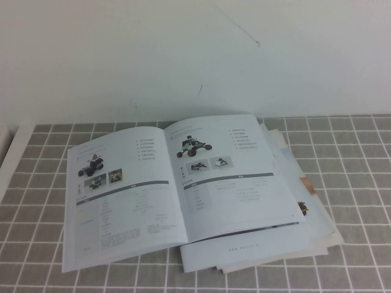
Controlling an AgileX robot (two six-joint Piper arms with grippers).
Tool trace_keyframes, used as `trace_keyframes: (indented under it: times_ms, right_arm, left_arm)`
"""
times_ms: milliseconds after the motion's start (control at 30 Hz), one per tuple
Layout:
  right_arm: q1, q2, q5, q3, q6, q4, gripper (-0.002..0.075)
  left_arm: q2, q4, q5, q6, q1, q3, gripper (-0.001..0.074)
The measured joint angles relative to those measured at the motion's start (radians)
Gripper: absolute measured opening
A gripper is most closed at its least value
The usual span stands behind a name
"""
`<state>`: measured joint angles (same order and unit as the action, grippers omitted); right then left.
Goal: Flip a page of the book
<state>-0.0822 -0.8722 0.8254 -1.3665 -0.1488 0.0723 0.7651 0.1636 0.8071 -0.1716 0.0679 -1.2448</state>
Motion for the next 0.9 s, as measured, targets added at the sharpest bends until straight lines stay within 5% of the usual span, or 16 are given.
trace_keyframes:
  times_ms: [167, 633, 900]
  right_arm:
    - [0.0, -0.102, 0.045, 0.0, 0.003, 0.007, -0.0003]
    - [0.006, -0.456, 0.177, 0.0, -0.161, 0.432, -0.0003]
    - [0.22, -0.666, 0.226, 0.0, -0.346, 0.673, -0.0003]
  left_arm:
    - [0.163, -0.085, 0.189, -0.004, 0.04, 0.0, -0.0004]
    - [0.566, -0.349, 0.113, 0.027, 0.044, 0.0, -0.0004]
    - [0.796, -0.613, 0.082, 0.382, 0.044, 0.0, -0.0004]
